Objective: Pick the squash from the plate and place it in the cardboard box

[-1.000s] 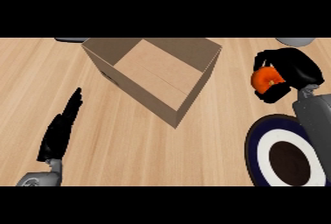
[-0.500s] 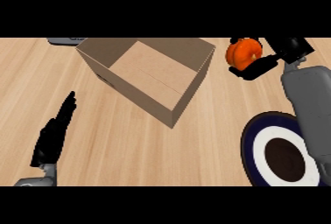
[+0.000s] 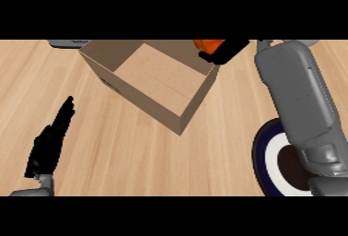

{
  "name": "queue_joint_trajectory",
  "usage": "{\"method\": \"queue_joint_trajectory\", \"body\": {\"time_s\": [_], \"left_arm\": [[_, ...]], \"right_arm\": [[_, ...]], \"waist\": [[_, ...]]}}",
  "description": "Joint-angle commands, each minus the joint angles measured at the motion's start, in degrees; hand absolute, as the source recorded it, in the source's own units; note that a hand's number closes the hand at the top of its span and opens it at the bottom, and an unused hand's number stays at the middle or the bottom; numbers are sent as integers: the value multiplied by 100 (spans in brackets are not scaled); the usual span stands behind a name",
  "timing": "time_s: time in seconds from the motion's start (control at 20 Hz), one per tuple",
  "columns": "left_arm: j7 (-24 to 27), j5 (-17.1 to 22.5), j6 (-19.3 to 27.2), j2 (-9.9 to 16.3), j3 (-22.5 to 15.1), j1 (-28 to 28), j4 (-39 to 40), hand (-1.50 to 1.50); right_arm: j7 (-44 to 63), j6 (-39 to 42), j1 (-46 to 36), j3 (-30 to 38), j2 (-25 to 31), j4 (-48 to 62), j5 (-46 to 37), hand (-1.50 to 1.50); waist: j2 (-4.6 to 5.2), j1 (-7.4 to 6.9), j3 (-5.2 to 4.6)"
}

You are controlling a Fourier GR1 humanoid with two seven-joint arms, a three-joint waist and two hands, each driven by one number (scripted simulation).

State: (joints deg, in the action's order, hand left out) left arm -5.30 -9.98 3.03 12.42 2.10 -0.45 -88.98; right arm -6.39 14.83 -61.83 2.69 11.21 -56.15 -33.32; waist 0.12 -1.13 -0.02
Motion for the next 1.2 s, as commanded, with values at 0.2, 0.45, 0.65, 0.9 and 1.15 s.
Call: {"method": "queue_joint_trajectory", "body": {"time_s": [0.2,0.45,0.65,0.9,1.15], "left_arm": [[-12,87,-239,71,41,-143,52,0],[228,-132,-25,-165,-122,-82,195,0],[-112,44,-205,-95,-57,-214,-5,0],[60,-193,-52,-266,-275,-232,60,0],[249,-211,-18,-278,-225,-184,208,0]], "right_arm": [[589,-550,-1454,-41,-766,1554,-356,150],[340,-880,-1631,-114,-1010,2596,-613,150],[209,-1350,-1832,-332,-1112,3310,-588,150],[583,-1576,-2114,-244,-1118,3979,-259,150],[335,-1732,-1982,-353,-1120,4363,-62,-150]], "waist": [[39,-85,-4],[69,-127,-6],[93,-253,-6],[130,-405,-8],[132,-438,-8]]}}
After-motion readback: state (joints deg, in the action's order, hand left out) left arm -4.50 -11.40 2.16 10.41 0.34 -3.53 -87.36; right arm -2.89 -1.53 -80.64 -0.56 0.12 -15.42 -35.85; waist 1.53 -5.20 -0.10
